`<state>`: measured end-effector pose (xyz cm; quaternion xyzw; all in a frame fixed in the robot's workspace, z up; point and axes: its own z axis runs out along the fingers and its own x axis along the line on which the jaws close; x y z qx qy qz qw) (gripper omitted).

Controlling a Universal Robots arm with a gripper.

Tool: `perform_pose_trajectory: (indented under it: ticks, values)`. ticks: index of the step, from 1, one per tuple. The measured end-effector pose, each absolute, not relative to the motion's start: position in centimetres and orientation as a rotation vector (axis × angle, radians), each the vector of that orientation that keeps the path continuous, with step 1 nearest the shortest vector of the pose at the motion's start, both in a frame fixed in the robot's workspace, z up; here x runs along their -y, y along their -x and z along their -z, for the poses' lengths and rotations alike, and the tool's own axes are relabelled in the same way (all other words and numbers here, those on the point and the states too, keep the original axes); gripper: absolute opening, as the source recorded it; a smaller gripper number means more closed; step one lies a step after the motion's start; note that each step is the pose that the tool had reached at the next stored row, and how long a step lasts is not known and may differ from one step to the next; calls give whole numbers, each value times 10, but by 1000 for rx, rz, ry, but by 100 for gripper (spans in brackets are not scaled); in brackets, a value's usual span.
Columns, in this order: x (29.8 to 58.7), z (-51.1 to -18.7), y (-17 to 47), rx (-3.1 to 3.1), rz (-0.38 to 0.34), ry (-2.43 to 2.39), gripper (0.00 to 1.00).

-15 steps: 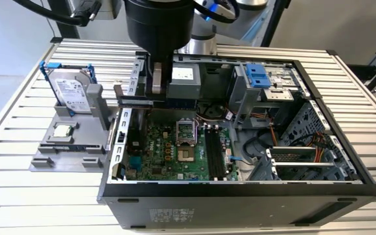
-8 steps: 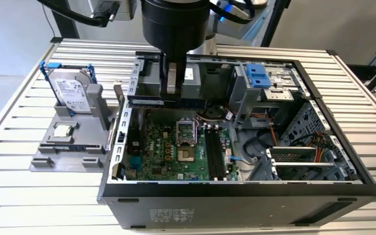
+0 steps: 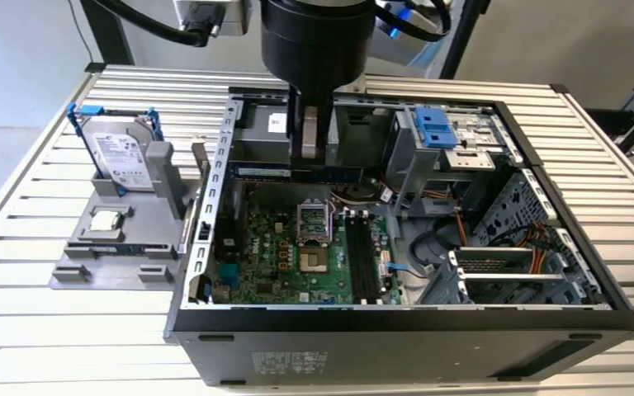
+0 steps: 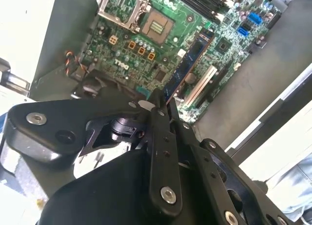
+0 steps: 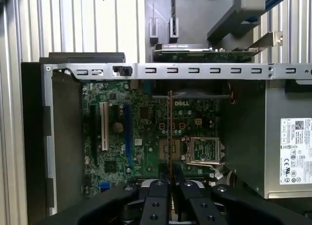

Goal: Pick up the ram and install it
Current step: 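Pick up the ram and move it above insertion slot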

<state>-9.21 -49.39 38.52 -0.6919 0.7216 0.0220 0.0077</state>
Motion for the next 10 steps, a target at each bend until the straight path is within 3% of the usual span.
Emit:
perform_pose_trajectory:
  ticks: [10]
  values:
    - [494,-385,73,-2256,-69,2163,0]
